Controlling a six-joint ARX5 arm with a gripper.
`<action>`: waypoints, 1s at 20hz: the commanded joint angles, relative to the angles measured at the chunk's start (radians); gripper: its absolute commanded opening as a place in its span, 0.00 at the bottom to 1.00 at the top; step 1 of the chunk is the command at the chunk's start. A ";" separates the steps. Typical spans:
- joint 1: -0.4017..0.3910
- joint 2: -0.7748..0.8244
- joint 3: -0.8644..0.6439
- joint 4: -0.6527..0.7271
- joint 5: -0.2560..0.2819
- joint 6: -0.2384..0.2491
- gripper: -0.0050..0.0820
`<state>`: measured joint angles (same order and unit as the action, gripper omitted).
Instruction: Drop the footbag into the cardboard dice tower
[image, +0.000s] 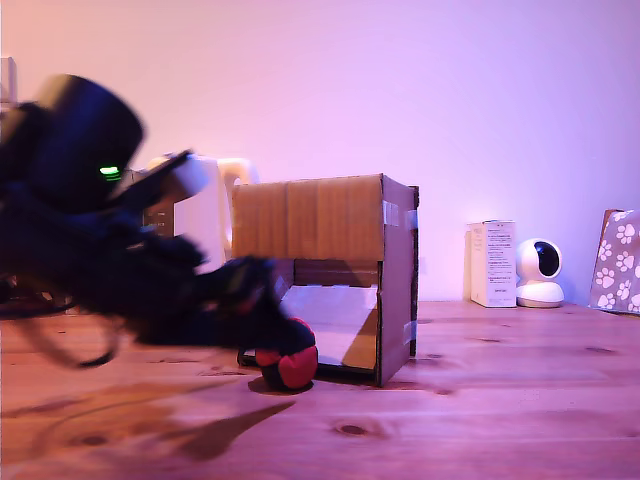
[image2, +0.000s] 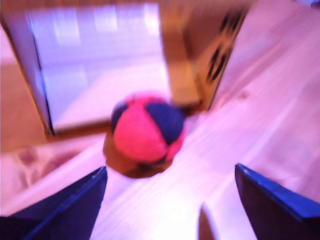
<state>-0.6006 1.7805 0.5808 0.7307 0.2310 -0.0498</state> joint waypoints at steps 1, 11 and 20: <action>-0.003 0.052 0.011 0.003 -0.003 -0.002 0.92; -0.003 0.097 0.061 -0.027 -0.003 -0.003 0.22; -0.003 -0.059 0.062 -0.299 0.057 -0.058 0.22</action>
<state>-0.6006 1.7508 0.6575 0.4431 0.2832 -0.0975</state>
